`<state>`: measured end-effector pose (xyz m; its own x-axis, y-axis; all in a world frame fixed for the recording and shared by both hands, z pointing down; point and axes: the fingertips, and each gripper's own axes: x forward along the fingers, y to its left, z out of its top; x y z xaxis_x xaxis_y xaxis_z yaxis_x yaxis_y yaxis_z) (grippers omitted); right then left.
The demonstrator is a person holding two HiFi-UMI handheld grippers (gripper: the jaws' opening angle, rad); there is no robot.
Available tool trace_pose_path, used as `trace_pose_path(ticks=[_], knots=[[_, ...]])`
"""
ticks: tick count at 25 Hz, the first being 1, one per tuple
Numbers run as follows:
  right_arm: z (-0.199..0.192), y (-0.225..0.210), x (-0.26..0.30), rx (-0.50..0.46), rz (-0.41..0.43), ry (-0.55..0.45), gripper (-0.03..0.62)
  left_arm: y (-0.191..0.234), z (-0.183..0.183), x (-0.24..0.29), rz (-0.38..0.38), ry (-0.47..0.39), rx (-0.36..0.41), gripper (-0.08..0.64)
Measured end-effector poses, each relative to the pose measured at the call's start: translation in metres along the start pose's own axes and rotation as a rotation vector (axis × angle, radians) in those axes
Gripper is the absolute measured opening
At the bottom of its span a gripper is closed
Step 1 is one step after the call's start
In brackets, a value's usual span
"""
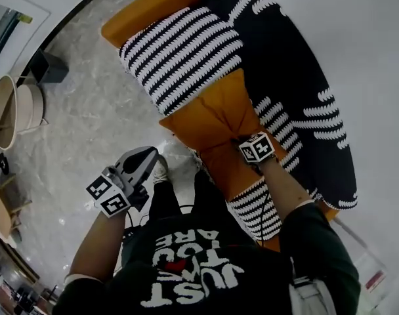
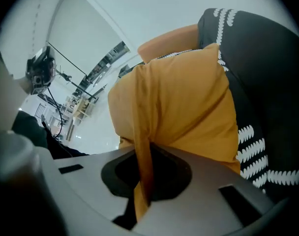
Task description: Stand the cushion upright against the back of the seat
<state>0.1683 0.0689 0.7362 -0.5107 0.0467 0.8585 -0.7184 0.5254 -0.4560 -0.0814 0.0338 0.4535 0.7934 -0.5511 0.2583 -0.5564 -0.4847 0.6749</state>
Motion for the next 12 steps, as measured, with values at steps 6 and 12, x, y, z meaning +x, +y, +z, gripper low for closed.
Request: trace_pose_path(ticks=[6,12], knots=[[0.028,0.032,-0.064,0.050,0.032,-0.173,0.034,-0.039,0.034,-0.007,-0.012,-0.037,0.042,0.011],[0.102,0.058,-0.154,0.034,-0.050,-0.395,0.034,-0.069,0.090,-0.038,-0.046,-0.121,0.082,0.011]])
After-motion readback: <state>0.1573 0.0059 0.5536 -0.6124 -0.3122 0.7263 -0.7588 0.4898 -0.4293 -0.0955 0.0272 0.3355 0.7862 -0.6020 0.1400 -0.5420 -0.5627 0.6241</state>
